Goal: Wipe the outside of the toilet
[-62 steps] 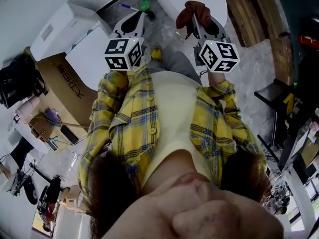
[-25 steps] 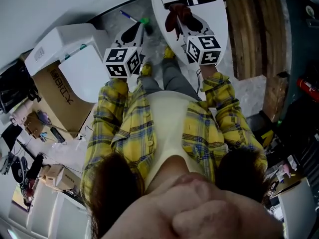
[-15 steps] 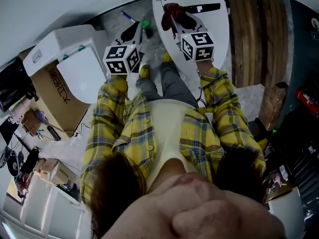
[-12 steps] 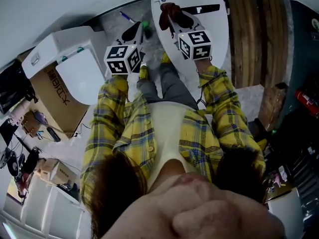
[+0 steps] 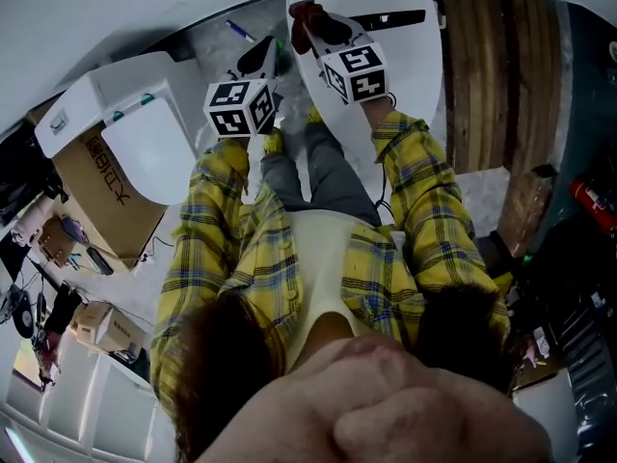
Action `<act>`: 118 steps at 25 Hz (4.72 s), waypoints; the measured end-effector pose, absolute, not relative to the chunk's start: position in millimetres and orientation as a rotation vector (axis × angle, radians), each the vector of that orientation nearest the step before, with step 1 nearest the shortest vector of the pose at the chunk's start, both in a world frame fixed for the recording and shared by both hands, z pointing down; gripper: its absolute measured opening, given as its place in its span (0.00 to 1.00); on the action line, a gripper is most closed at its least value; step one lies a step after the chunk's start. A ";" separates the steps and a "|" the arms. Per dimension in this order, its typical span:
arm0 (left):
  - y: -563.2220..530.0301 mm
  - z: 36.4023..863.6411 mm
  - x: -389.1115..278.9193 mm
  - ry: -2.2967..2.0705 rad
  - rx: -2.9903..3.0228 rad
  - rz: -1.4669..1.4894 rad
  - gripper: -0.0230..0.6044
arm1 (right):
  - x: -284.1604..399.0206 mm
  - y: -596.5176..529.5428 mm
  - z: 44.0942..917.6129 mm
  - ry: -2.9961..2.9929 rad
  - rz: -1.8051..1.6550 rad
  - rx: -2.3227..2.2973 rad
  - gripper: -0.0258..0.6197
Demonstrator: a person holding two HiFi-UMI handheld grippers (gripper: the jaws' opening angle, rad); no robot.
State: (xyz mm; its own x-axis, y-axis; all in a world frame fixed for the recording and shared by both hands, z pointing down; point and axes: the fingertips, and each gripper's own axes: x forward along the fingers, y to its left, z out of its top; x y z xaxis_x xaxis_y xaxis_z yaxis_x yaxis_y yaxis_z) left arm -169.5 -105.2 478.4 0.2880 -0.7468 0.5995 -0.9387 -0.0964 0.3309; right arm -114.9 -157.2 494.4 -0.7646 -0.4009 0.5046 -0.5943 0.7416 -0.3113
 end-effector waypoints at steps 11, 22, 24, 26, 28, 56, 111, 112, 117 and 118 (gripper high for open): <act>-115.7 515.3 -173.4 -1.510 1.817 0.364 0.06 | -123.8 -184.2 547.8 -2.451 0.615 0.721 0.17; -133.9 537.5 -156.5 -1.459 1.837 0.425 0.06 | -69.3 -201.4 581.0 -2.346 0.610 0.837 0.17; -135.2 540.7 -150.0 -1.425 1.851 0.439 0.06 | -55.1 -208.2 583.9 -2.328 0.598 0.868 0.17; -134.8 544.1 -141.5 -1.390 1.866 0.455 0.06 | -40.0 -215.4 586.3 -2.311 0.590 0.900 0.17; -134.8 546.8 -132.5 -1.363 1.882 0.469 0.06 | -24.1 -222.6 588.1 -2.292 0.582 0.932 0.17; -143.5 552.9 -93.9 -1.272 1.889 0.477 0.06 | 157.1 -255.3 601.0 -2.009 0.587 1.298 0.17; -104.0 566.7 -112.9 -1.361 1.822 0.497 0.06 | 75.7 -171.2 637.2 -2.123 0.574 0.958 0.17; -104.6 567.3 -111.1 -1.357 1.823 0.500 0.06 | 84.3 -174.4 638.2 -2.109 0.575 0.975 0.17; -108.5 569.1 -102.7 -1.334 1.831 0.501 0.06 | 118.6 -186.5 642.5 -2.047 0.556 1.028 0.17; -108.9 569.6 -101.3 -1.330 1.833 0.501 0.06 | 124.3 -188.1 643.5 -2.036 0.551 1.035 0.17</act>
